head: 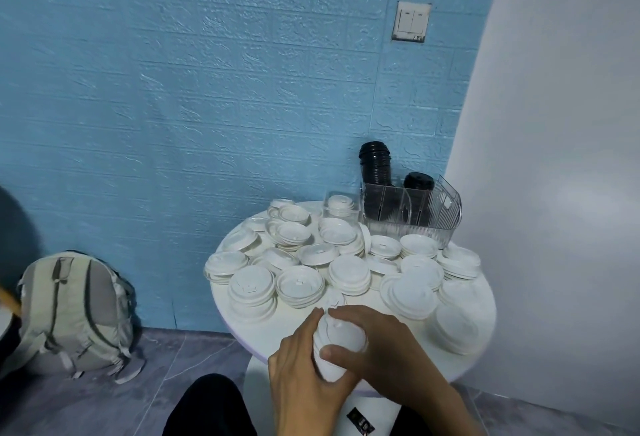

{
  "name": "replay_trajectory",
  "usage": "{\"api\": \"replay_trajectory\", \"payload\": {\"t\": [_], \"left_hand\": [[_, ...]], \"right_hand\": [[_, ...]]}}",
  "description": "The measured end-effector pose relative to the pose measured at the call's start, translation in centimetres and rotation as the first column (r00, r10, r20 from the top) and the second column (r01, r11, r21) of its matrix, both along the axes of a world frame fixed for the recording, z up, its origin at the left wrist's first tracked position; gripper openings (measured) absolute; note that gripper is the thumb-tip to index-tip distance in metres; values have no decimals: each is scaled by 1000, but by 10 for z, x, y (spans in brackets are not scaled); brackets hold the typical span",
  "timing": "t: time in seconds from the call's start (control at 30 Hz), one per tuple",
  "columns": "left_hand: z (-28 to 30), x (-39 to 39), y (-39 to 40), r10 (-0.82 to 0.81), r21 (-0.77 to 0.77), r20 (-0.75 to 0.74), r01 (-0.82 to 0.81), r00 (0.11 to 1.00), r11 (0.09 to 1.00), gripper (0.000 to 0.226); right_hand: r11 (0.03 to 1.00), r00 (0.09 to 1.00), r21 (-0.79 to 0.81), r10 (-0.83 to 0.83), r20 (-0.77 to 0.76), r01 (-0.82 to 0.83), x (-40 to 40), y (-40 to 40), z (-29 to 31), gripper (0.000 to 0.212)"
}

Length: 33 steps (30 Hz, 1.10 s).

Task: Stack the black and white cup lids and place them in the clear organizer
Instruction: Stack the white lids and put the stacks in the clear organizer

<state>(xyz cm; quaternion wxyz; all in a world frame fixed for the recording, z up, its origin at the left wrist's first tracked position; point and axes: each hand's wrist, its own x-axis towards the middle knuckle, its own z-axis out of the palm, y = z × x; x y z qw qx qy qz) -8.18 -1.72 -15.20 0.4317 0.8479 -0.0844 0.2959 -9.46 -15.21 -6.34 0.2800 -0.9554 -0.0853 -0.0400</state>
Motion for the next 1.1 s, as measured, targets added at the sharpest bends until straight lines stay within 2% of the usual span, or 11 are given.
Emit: {"api": "replay_trajectory", "payload": {"t": [0.13, 0.27, 0.43, 0.57, 0.67, 0.77, 0.93, 1.1], "left_hand": [[6, -2, -2, -30, -92, 35, 33, 999, 995, 72], [5, -2, -3, -51, -108, 39, 55, 998, 993, 60], [5, -3, -5, -25, -98, 29, 28, 999, 995, 62], [8, -3, -5, -25, -109, 89, 34, 996, 993, 58], [9, -3, -3, -23, -70, 63, 27, 998, 997, 71], [5, -2, -3, -17, -35, 28, 18, 999, 999, 77], [6, 0, -1, -2, -1, 15, 2, 1000, 1000, 75], [5, 2, -3, 36, 48, 4, -37, 999, 998, 74]], "right_hand": [[1000, 1000, -27, 13, -3, -13, 3, 0, 3, 65], [1000, 1000, -8, 20, 10, -20, 0, 2, 3, 58], [999, 999, 7, 42, 1, -42, 1, 2, 2, 55], [997, 997, 20, 69, -22, -69, 13, -4, 12, 51], [998, 998, 56, 34, 46, -36, 33, -1, 22, 40], [994, 992, 73, 69, 104, -77, 55, 16, 27, 36], [984, 977, -24, 177, 121, -175, 85, 39, 28, 39], [974, 982, -131, 187, 6, -184, 93, 46, 28, 49]]}}
